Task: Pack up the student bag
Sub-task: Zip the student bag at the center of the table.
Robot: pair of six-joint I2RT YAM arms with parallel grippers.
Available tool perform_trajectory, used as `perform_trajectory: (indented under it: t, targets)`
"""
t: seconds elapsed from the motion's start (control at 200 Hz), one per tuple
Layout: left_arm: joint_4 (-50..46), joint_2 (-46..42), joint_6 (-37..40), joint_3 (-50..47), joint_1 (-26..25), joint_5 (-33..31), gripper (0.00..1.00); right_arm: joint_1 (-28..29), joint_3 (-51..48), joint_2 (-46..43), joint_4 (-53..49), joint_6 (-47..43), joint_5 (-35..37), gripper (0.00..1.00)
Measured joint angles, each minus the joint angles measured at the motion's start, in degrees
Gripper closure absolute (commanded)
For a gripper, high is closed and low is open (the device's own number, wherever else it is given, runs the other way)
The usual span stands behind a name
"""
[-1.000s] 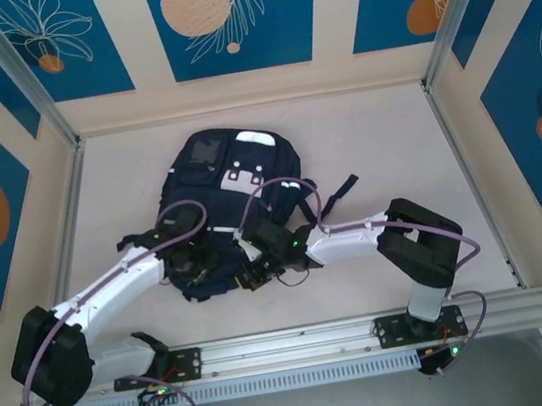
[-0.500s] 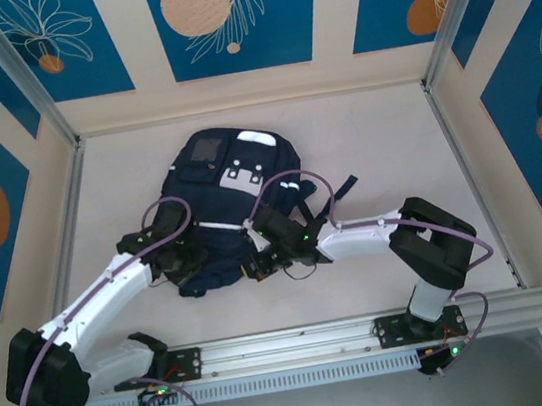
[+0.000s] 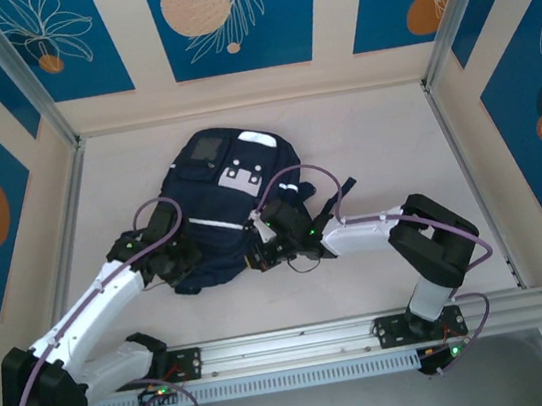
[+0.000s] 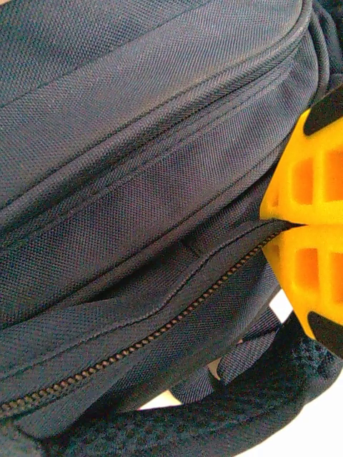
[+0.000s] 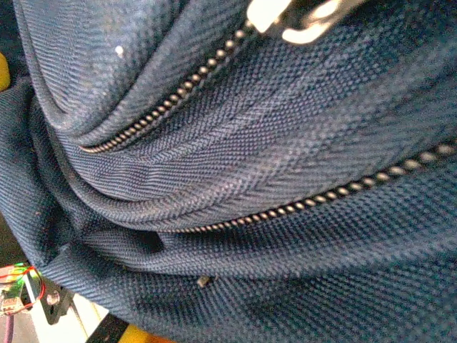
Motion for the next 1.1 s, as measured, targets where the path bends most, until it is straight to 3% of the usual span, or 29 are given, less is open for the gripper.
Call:
perform_trajectory:
  t: [0.695,1.1]
  targets:
    - [-0.9,-1.4,4.0,0.0,1.9,0.0,1.00,-5.7,0.5,1.6,-1.2,0.8,-0.6,0.88]
    - [-0.9,-1.5,4.6,-0.3,2.0,0.0,1.00,-12.3,0.7,2.7,-2.1,5.0,-1.2,0.86]
